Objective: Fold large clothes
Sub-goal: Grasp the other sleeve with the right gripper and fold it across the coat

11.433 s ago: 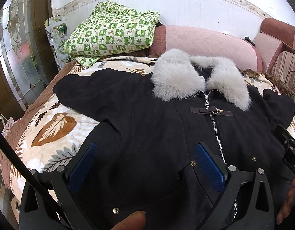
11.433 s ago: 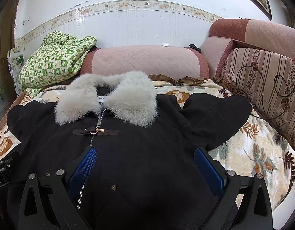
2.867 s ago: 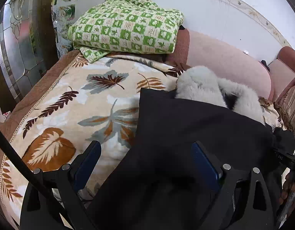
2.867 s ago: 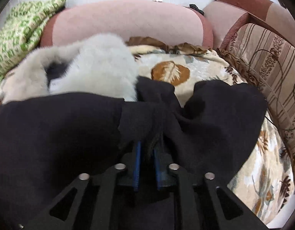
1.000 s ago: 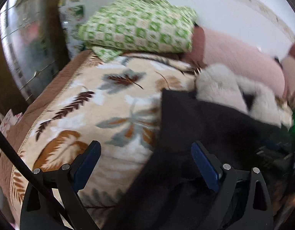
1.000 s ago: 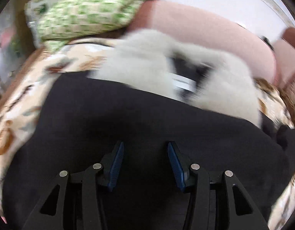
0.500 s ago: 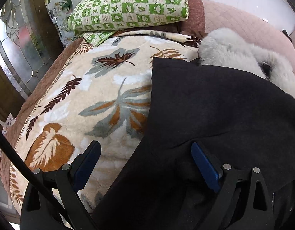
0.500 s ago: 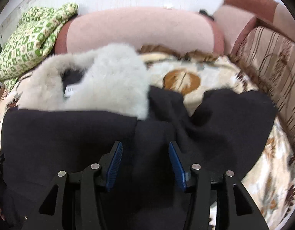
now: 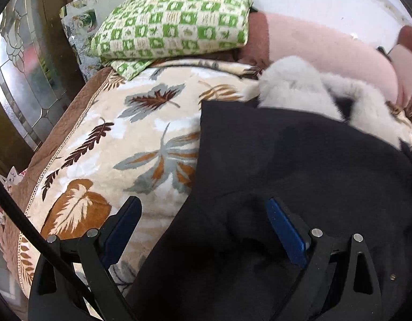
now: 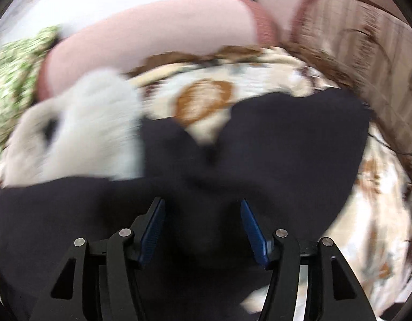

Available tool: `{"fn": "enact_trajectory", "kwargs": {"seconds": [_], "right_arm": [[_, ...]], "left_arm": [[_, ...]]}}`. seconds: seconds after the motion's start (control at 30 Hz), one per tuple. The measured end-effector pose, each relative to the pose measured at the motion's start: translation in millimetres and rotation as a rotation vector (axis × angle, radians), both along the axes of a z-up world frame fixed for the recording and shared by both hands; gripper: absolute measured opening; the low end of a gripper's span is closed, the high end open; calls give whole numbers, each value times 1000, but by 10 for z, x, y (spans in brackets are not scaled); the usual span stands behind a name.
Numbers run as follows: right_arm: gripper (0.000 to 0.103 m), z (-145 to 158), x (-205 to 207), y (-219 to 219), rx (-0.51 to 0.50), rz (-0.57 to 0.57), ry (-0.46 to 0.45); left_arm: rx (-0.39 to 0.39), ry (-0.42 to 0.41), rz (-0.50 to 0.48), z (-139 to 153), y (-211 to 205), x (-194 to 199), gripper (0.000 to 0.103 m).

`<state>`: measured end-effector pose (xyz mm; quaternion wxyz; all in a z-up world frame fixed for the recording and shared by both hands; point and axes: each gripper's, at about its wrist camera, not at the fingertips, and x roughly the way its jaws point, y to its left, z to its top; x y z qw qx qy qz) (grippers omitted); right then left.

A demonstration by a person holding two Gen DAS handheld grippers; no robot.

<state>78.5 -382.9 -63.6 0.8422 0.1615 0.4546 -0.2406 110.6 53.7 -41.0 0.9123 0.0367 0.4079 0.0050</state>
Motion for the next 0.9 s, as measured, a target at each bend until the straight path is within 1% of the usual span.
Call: {"fn": "enact_trajectory", "kwargs": {"seconds": [0.07,0.2,0.27,0.3,0.37,0.43,0.5,0.57,0.67,0.77,0.83,0.9], "right_arm": [[62,34,-190,-255,8,-56,-15],[63,-30,-623,-820,82,-175,-29],[64,-58,-801,-1074,122,-222,-46],[65,-74,-888,-1202,152,-247,-64],[72,-107,-1036,-1407,209,-298,-105],[74,-151,-1139,-1612,269,-357,-155],[75,-208,-1156,-1792,328,-389,-207],[75,-247,-1130,-1895,349,-404,-230],[75,-326,-1034,-2042,342,-438,-218],[75,-450,-976,-2186,366,-487,-216],[75,-492,-905,-2209,377,-489,-218],[75,-507,-829,-2233,367,-485,-220]], "left_arm": [[-40,-40,-17,109,20,-122,95],[-114,-92,-56,266,4,-368,95],[-143,-108,-75,298,-35,-443,95],[-149,-115,-84,303,-66,-474,95],[-148,-127,-98,301,-124,-514,95],[-131,-139,-110,280,-192,-554,95],[-107,-151,-118,260,-251,-580,95],[-92,-160,-127,234,-288,-580,95],[-73,-153,-141,185,-333,-551,95],[-71,-140,-151,125,-332,-507,95],[-70,-129,-147,84,-334,-470,95],[-78,-117,-151,54,-329,-453,95]]}}
